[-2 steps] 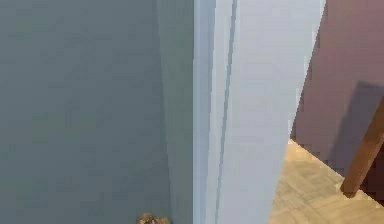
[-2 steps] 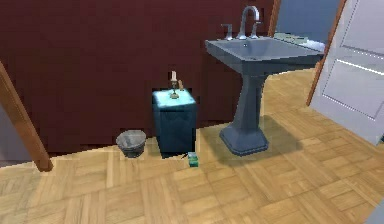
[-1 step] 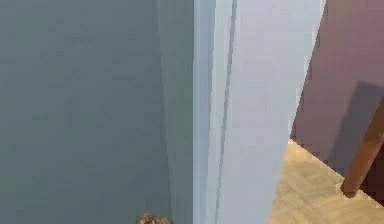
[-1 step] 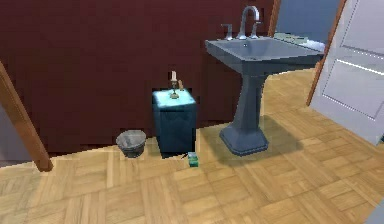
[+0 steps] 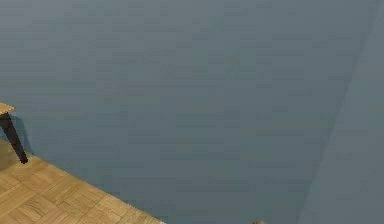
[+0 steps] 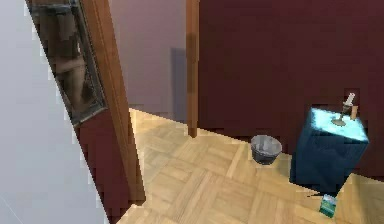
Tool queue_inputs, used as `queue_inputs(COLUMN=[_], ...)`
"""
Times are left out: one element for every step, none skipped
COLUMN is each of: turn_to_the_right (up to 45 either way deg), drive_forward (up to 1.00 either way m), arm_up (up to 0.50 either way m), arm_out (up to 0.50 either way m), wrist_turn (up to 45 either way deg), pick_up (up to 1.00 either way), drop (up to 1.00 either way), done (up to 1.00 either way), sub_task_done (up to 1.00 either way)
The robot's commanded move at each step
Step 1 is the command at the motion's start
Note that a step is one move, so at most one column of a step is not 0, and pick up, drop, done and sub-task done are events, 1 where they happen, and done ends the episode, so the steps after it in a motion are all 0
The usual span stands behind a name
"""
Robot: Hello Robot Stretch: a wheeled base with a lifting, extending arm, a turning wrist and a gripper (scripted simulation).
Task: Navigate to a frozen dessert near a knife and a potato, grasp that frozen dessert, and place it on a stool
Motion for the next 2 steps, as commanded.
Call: queue_inputs(turn_to_the_right=[-6.0,-21.0], drive_forward=[0.0,0.0], arm_up=[0.0,0.0], arm_out=[0.0,0.0], wrist_turn=[0.0,0.0], pick_up=[0.0,0.0], drop=[0.0,0.0], done=[0.0,0.0], sub_task_done=[0.0,0.0])
